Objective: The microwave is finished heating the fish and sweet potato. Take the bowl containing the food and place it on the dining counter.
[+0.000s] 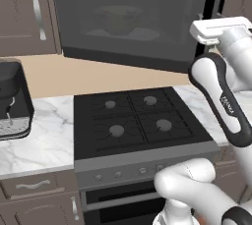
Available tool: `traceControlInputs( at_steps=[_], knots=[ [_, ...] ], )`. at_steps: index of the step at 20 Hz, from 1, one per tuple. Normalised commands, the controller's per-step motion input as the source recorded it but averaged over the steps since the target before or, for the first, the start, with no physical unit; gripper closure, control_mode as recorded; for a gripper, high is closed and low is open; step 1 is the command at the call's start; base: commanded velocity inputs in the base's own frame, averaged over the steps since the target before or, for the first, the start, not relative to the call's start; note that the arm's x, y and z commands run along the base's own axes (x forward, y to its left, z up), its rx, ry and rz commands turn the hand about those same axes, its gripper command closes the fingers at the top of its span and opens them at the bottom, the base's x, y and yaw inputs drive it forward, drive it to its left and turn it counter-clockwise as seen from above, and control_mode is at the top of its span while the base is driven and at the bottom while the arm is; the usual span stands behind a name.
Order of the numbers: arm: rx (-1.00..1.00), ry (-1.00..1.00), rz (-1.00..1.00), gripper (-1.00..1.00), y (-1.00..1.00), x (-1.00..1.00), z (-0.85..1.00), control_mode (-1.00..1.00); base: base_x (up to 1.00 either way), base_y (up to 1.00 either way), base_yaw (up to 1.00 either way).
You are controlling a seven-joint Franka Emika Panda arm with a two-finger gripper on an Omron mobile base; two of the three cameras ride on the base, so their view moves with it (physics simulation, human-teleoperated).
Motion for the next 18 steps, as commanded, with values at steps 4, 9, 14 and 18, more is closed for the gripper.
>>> traceControlInputs(
  at_steps=[4,9,14,18],
  knots=[
    [-0.05,0.00,-0.01,1.00,0.13,-1.00,0.00,-1.00,0.00,0.00,0.00],
    [-0.14,0.03,0.00,-1.00,0.07,-1.00,-0.13,-1.00,0.00,0.00,0.00],
    [-0.21,0.14,0.00,-1.00,0.00,-1.00,-0.39,-1.00,0.00,0.00,0.00],
    [-0.11,0.04,0.00,-1.00,0.33,-0.97,-0.08,-1.00,0.00,0.00,0.00]
  ],
)
